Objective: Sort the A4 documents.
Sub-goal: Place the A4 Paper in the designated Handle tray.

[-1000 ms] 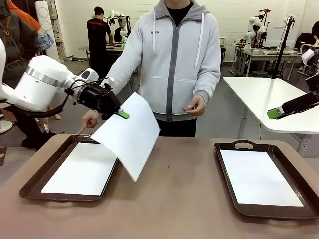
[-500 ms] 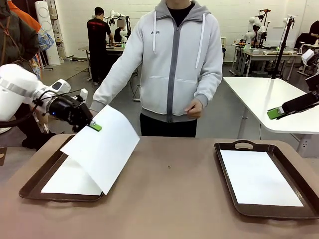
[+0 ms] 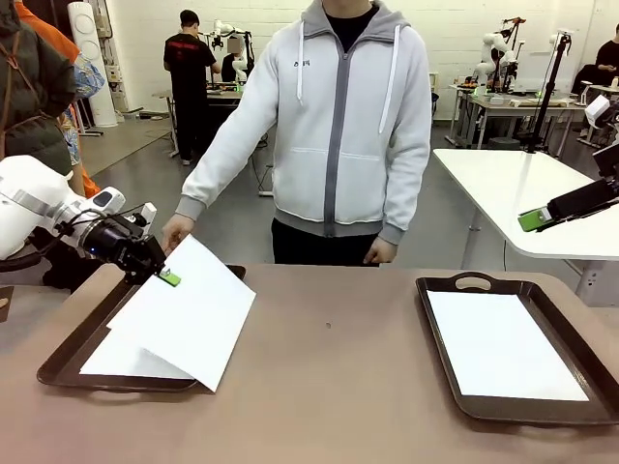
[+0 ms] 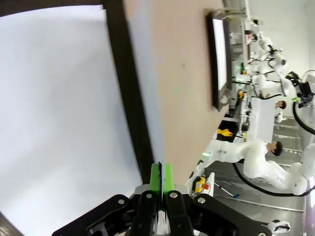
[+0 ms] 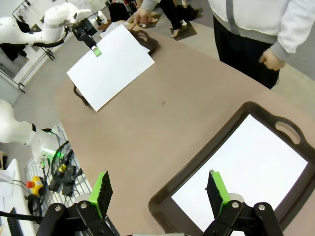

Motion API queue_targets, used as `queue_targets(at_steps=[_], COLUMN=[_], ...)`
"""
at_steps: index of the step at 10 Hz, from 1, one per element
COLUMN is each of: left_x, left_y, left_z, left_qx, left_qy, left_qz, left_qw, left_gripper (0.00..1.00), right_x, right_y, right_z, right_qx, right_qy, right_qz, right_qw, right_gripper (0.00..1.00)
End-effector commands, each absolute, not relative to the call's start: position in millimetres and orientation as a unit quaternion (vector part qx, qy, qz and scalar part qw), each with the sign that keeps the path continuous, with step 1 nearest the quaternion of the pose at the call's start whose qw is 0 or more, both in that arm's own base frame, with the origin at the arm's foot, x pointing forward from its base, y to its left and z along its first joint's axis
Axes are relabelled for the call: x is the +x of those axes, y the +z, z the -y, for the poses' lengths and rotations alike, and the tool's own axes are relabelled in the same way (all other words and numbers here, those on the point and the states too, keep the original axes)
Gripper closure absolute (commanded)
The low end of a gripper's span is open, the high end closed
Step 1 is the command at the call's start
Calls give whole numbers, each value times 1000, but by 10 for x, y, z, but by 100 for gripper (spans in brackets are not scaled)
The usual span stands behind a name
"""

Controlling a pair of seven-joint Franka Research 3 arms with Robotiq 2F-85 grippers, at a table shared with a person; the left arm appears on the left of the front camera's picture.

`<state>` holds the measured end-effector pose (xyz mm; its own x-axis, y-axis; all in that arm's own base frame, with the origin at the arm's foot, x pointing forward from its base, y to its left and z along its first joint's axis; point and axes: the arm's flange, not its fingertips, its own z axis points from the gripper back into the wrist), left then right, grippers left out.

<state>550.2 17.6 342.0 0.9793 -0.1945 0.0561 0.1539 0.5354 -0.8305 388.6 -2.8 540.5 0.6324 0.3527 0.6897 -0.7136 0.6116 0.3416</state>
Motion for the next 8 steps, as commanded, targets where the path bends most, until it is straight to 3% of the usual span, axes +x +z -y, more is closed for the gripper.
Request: queue_targets(at_steps=[1, 4, 8], left_x=[5644, 5696, 5664], left_y=[3377, 3371, 3269], left_z=[-360, -517, -620], left_qx=[-424, -366, -347], left_qy=[-99, -85, -44], left_qz=[-41, -43, -24], left_qw=[899, 926, 937], left_gripper=[99, 99, 99], right_x=[3881, 3881, 3881], right_y=[5400, 5400, 5400], right_z=[29, 29, 29], right_qx=[309, 309, 309], right_qy=[316, 316, 316], right_qz=[292, 292, 292], right_qw=[848, 848, 848], right_gripper=[0, 0, 0])
